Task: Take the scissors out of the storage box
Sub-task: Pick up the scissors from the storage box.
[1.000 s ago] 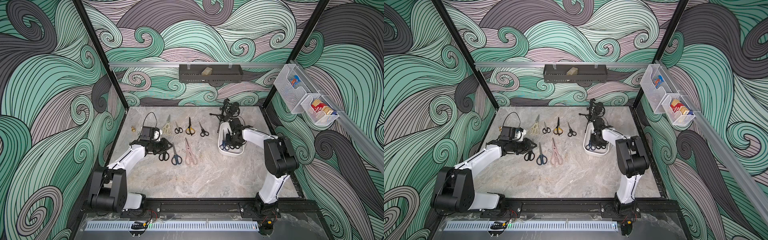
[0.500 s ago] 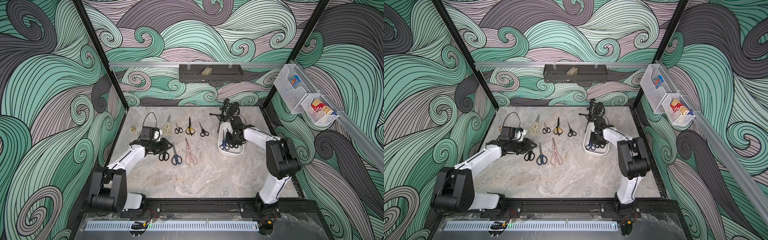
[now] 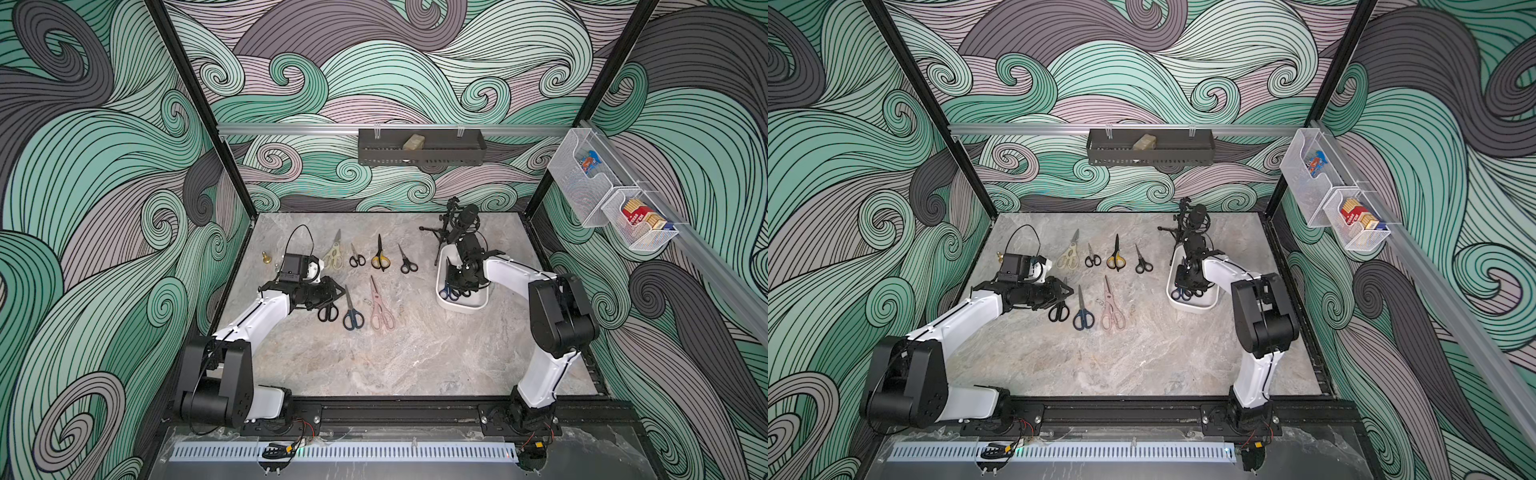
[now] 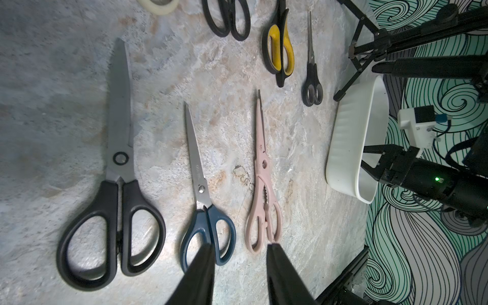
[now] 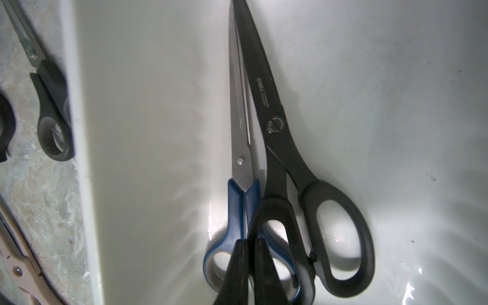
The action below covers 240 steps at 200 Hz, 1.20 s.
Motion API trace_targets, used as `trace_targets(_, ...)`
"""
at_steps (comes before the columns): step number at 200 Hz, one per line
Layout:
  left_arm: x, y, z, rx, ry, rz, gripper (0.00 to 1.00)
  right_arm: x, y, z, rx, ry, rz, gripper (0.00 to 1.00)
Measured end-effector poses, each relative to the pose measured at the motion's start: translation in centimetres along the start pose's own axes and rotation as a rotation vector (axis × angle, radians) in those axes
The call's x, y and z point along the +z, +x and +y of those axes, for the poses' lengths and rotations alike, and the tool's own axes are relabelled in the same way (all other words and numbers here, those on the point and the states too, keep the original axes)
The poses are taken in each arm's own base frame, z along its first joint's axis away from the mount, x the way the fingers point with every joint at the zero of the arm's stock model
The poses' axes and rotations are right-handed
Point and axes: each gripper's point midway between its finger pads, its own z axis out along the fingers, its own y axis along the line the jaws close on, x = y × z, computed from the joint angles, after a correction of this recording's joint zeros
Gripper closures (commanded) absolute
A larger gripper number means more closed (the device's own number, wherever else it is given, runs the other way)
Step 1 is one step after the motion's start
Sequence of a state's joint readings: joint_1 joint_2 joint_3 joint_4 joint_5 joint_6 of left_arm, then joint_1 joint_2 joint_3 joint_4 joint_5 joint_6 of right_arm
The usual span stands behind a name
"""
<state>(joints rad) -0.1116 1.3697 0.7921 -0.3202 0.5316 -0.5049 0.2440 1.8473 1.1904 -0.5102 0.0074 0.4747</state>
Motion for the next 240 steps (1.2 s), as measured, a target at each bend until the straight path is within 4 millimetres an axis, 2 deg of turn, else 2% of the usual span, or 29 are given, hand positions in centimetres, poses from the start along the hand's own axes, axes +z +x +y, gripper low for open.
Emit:
trace_targets(12, 0.0, 0.1, 0.1, -0.001, -0.001, 0.002, 0.64, 0.2, 0.1, -0.1, -0.001, 0.003, 0.004, 1.0)
trace_targets(47, 0.0, 0.1, 0.1, -0.001, -0.001, 0.002, 0.64, 0.4, 0.2, 0.0, -0.01, 0.005, 0.009, 0.86)
trace_targets(144, -0.1, -0.1, 0.2, -0.006, -0.003, -0.003, 0.64, 1.1, 0.3, 0.0, -0.03, 0.014, 0.012, 0.77)
trace_targets(158, -0.1, -0.2, 0.3, -0.008, -0.004, -0.006, 0.64, 1.3, 0.3, -0.1, -0.03, 0.018, 0.015, 0.79)
trace_targets(198, -0.3, -0.2, 0.1, -0.004, 0.0, -0.013, 0.64, 1.2, -0.2, 0.0, -0.027, 0.018, -0.003, 1.0)
trace_targets(240, -0.4, -0.3, 0.1, -0.004, 0.0, -0.015, 0.64, 1.2, -0.2, 0.0, -0.03, 0.019, -0.004, 1.0)
